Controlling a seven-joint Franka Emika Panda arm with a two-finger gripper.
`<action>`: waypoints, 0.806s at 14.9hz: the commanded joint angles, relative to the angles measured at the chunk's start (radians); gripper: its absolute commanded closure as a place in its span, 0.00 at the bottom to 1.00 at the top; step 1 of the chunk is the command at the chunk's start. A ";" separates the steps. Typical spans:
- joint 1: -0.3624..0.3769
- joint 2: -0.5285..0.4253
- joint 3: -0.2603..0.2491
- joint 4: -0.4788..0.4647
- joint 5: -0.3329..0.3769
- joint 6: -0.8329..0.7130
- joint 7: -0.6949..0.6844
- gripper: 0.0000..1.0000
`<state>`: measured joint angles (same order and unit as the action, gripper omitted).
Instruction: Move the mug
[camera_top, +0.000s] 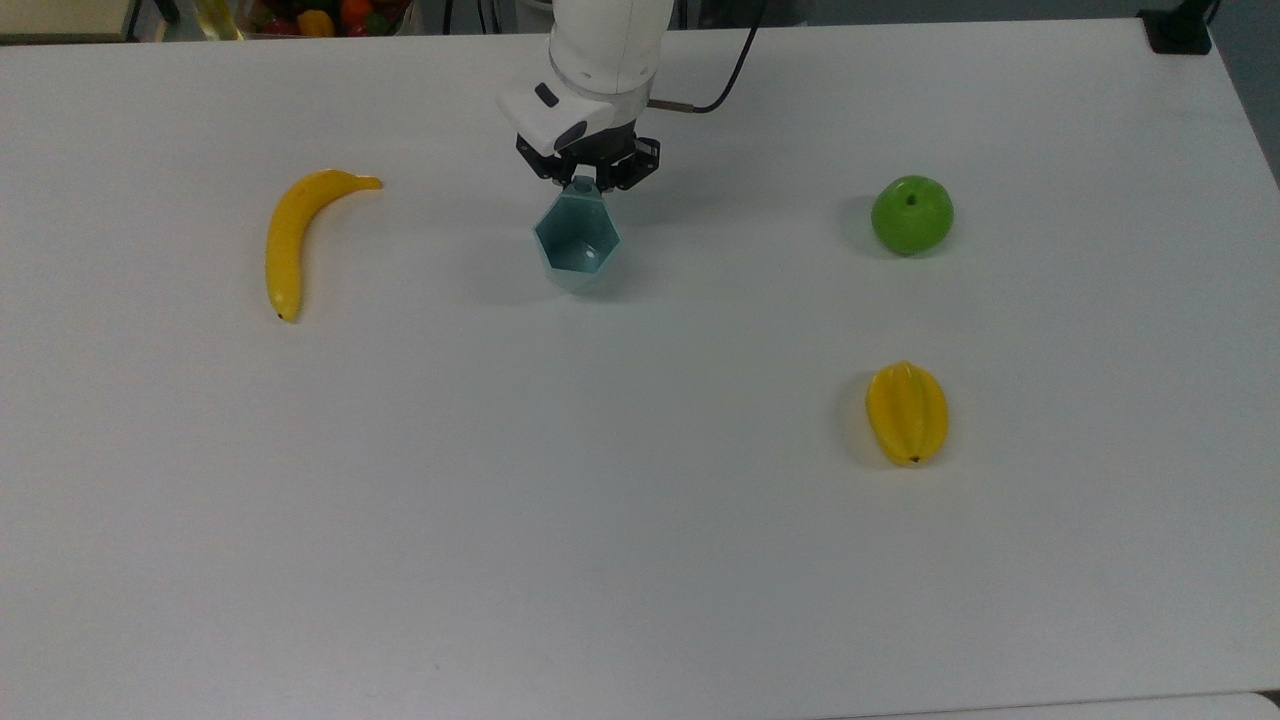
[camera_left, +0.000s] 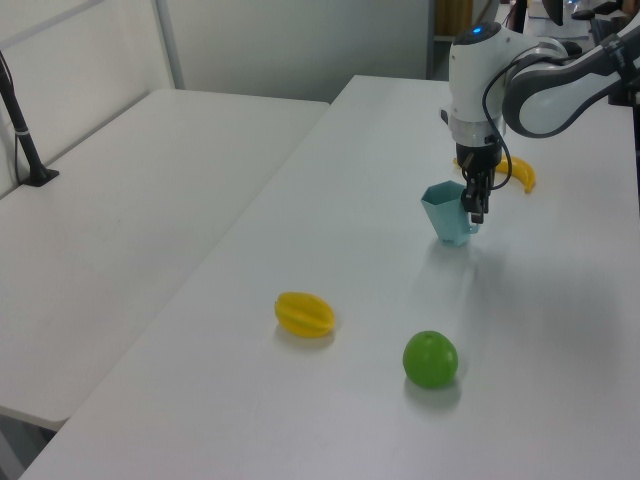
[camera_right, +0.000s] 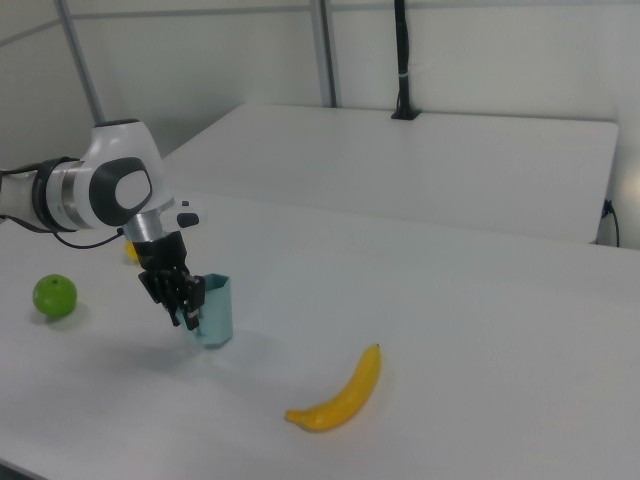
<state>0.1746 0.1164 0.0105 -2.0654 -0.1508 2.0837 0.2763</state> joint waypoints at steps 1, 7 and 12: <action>0.011 -0.035 -0.003 -0.015 -0.020 -0.103 -0.017 0.00; 0.008 -0.028 -0.004 0.187 -0.010 -0.235 -0.016 0.00; -0.021 -0.020 -0.020 0.392 0.002 -0.272 -0.031 0.00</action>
<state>0.1666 0.0927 0.0028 -1.7832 -0.1523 1.8760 0.2723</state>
